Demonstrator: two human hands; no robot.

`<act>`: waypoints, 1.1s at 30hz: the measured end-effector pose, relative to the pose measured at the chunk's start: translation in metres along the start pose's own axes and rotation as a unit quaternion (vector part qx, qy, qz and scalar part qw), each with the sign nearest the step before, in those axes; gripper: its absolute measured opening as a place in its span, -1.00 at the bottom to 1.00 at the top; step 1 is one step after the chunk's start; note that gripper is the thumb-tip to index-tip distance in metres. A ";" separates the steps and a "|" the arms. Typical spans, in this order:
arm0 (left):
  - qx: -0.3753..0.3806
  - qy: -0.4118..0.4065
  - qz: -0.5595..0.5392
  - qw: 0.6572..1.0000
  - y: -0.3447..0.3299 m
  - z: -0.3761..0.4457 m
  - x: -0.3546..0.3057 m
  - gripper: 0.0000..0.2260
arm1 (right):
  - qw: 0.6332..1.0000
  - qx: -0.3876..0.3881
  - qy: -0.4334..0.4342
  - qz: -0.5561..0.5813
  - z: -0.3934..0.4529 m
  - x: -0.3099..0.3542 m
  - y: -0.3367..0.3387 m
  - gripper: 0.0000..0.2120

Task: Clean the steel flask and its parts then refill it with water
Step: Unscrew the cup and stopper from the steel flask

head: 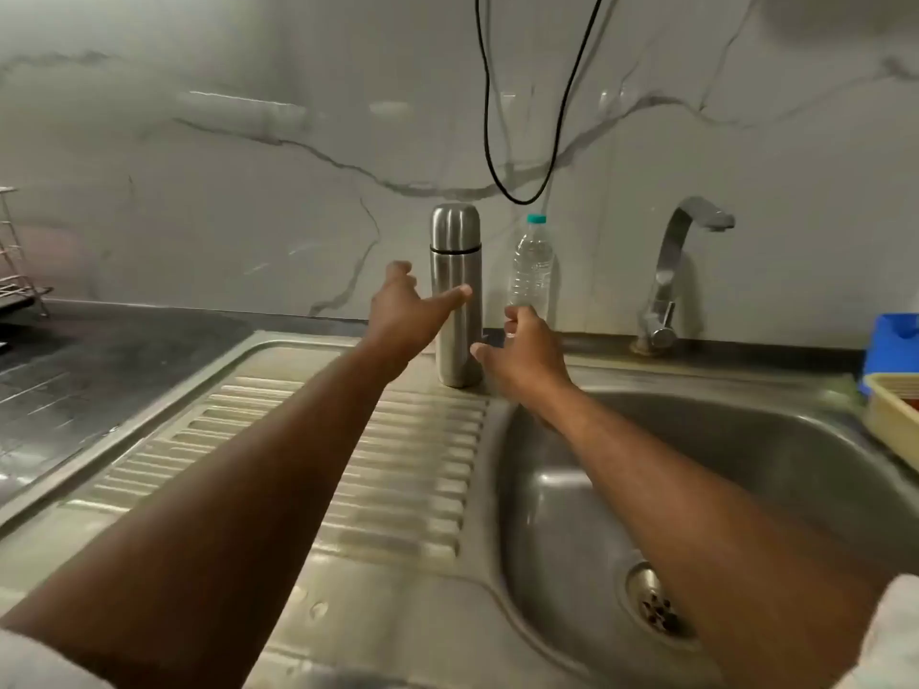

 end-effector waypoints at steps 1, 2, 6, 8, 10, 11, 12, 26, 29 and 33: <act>0.003 -0.003 -0.008 1.000 -0.003 0.007 0.001 -0.15 | 1.000 -0.001 0.004 0.004 0.007 0.000 -0.004 -0.21; 0.012 -0.011 -0.010 1.000 -0.006 0.016 0.002 -0.14 | 1.000 -0.004 0.009 0.003 0.016 0.000 -0.008 -0.16; 0.022 -0.036 -0.025 0.999 -0.015 0.037 0.004 -0.32 | 0.999 0.031 0.006 -0.004 0.042 0.002 -0.021 -0.05; 0.012 -0.058 -0.017 0.998 -0.015 0.039 0.000 -0.40 | 0.999 0.042 0.013 0.006 0.048 0.005 -0.027 -0.09; 0.000 -0.064 -0.023 0.998 -0.014 0.037 -0.003 -0.44 | 0.999 0.043 0.020 0.019 0.048 0.007 -0.030 -0.23; -0.001 -0.065 -0.026 0.998 -0.013 0.035 -0.005 -0.44 | 0.999 0.039 0.025 0.025 0.047 0.007 -0.029 -0.28; 0.000 -0.070 -0.027 0.997 -0.011 0.032 -0.006 -0.43 | 0.998 0.035 0.029 0.030 0.044 0.008 -0.028 -0.30; 0.051 -0.032 -0.115 0.992 0.060 -0.118 -0.046 -0.49 | 0.994 0.042 0.081 0.057 -0.111 0.030 0.006 -0.35; 0.072 -0.033 -0.128 0.989 0.066 -0.140 -0.047 -0.48 | 0.994 0.026 0.084 0.066 -0.129 0.030 0.008 -0.36; 0.089 -0.054 -0.118 0.987 0.067 -0.153 -0.052 -0.45 | 0.992 0.041 0.085 0.087 -0.137 0.029 0.004 -0.24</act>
Point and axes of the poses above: each hand's wrist, its own z-axis towards the middle knuckle, its own y-axis out of the back of the hand, x = y × z, the point moved 2 cm from there along z, towards the middle knuckle, and after that the axes turned 14 degrees about -z, right-handed, at the moved point
